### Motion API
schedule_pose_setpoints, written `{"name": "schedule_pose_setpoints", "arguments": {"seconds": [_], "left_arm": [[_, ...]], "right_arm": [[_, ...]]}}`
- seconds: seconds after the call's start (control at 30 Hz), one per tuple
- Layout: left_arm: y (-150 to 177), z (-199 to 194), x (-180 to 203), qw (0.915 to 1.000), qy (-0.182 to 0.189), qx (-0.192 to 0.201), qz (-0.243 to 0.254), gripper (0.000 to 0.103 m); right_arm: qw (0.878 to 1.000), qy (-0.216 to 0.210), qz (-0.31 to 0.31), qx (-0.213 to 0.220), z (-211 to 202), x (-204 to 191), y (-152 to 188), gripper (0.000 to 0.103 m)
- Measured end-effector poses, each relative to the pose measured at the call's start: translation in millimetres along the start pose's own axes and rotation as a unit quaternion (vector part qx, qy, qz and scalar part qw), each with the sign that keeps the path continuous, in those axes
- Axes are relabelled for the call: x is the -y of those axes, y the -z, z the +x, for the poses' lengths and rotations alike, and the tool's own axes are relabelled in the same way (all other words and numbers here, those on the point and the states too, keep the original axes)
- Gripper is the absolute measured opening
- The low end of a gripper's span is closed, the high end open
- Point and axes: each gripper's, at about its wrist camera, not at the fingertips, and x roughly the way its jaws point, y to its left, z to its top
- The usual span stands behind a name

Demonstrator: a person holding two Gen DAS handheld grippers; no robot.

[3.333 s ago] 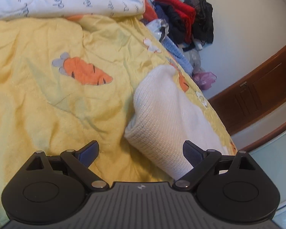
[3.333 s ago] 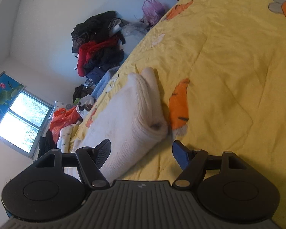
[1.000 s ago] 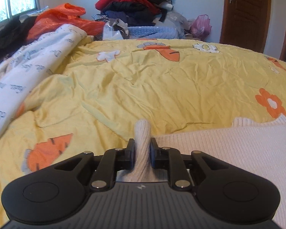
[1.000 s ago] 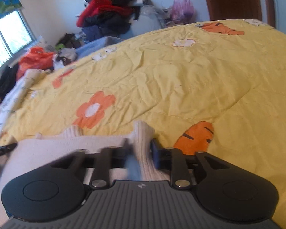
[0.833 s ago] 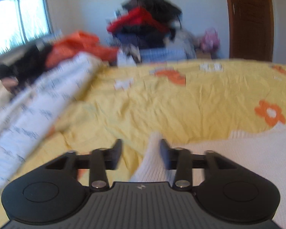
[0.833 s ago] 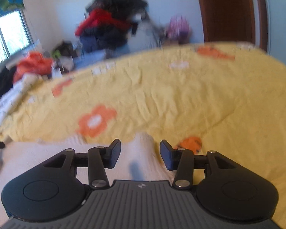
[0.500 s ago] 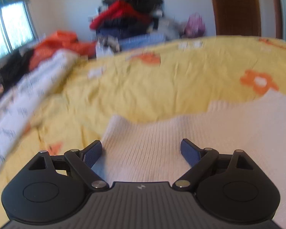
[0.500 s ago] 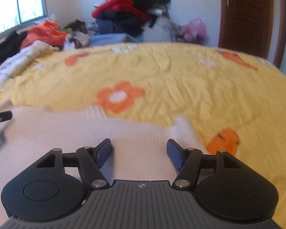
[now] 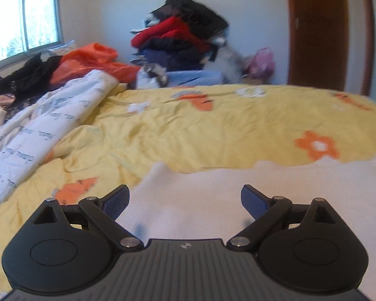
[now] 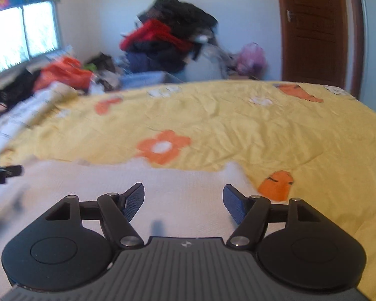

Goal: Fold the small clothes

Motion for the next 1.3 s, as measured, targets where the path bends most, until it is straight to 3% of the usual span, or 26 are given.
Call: {"name": "schedule_pose_setpoints", "arguments": {"seconds": [0.07,0.13,0.2,0.27,0.4,0.5,0.53,0.67,0.73,0.77,0.8,0.87,1.0,1.1,1.17,1.3], "left_arm": [[10.5,2.4,16.6,0.9994,0.011,-0.018,0.026,0.097],[27.2,17.1,25.7,0.9975,-0.005,-0.042,0.057,0.098],[41.7,17.9,11.7,0.9993,0.023,-0.013,0.026,0.098],[41.7,23.0,4.7,0.9992,0.034,-0.022,0.007,0.1],[38.6,19.9,9.9,0.9992,0.021,-0.027,0.021,0.1],[33.9,-7.6,14.3,0.9992,-0.009,-0.03,0.024,0.099],[34.7,-20.0,15.5,0.9994,-0.002,-0.024,0.025,0.099],[52.2,-51.9,29.2,0.9986,0.04,-0.029,0.018,0.099],[67.6,-46.2,35.0,0.9977,0.039,-0.05,0.023,0.099],[74.6,-46.8,30.4,0.9983,0.046,-0.035,0.007,0.099],[78.5,-45.0,26.8,0.9981,0.053,-0.031,-0.001,0.1],[80.5,-43.5,24.4,0.9977,0.061,-0.027,0.002,0.1],[79.2,-43.9,23.3,0.9975,0.064,-0.028,0.003,0.1],[81.6,-44.7,23.4,0.9977,0.063,-0.024,0.001,0.1],[82.0,-44.9,23.4,0.9979,0.062,-0.021,0.0,0.1],[82.4,-45.5,23.9,0.9978,0.062,-0.022,0.001,0.1]], "right_arm": [[1.0,-0.013,-0.011,-0.005,-5.2,-11.4,6.0,0.08],[0.999,0.0,-0.046,-0.022,0.9,-22.1,15.5,0.081],[0.996,0.023,-0.079,-0.035,11.4,-20.2,32.5,0.085],[0.999,0.003,-0.047,-0.018,10.7,-4.3,40.4,0.089],[0.998,0.013,-0.057,-0.03,15.7,-9.4,38.8,0.093],[0.997,0.032,-0.058,-0.037,4.3,-16.8,34.6,0.092],[0.997,0.037,-0.062,-0.035,-3.6,-22.0,34.6,0.09],[0.997,-0.019,-0.077,-0.008,-36.6,-46.1,41.7,0.091],[0.995,-0.025,-0.094,-0.02,-35.8,-56.9,50.4,0.091],[0.994,-0.019,-0.104,-0.036,-29.6,-59.6,57.1,0.093],[0.992,-0.01,-0.112,-0.048,-23.1,-59.6,65.7,0.094],[0.993,-0.022,-0.112,-0.024,-23.0,-51.2,75.5,0.097],[0.992,-0.028,-0.114,-0.042,-28.7,-50.5,66.1,0.097],[0.995,-0.021,-0.09,-0.039,-40.4,-45.4,53.4,0.087],[0.997,-0.013,-0.076,-0.026,-46.3,-38.0,48.3,0.091],[0.994,0.01,-0.096,-0.047,-31.6,-18.3,63.2,0.096]]}}
